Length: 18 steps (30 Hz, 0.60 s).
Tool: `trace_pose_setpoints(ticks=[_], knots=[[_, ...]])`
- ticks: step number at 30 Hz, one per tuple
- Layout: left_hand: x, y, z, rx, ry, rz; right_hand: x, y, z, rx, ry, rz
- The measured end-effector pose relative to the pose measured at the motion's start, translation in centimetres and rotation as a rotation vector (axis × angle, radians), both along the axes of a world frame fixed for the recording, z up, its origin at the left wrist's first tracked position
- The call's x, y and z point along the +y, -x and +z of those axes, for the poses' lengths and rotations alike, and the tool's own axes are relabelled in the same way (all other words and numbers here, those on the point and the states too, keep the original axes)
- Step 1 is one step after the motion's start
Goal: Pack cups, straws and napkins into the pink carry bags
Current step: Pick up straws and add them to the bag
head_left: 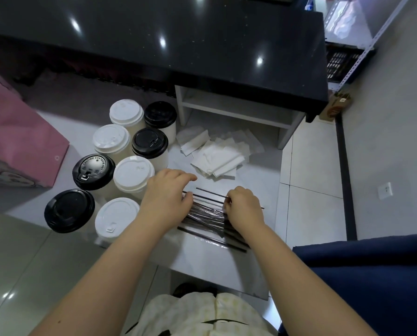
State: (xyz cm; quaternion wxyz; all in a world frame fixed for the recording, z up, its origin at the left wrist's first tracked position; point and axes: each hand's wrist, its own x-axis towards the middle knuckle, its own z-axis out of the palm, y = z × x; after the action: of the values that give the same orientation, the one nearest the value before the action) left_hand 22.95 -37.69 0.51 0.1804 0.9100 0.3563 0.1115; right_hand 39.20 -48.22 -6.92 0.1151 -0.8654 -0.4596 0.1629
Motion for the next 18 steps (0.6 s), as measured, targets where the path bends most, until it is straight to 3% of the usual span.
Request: trace_pose_setpoints(ticks=[7,15,18], knots=[[1.2,0.5,2.0,-0.061,-0.042,0.052,0.4,-1.6,4.1,0.241,-0.006,-0.140],[3.4,2.3,5.0,-0.083,-0.133,0.175,3.5,-0.5,8.4,0.317,-0.184,0.032],[4.0,5.1,5.5,-0.081,-0.167,0.263,5.5,1.7,9.0,0.231,-0.255,0.115]])
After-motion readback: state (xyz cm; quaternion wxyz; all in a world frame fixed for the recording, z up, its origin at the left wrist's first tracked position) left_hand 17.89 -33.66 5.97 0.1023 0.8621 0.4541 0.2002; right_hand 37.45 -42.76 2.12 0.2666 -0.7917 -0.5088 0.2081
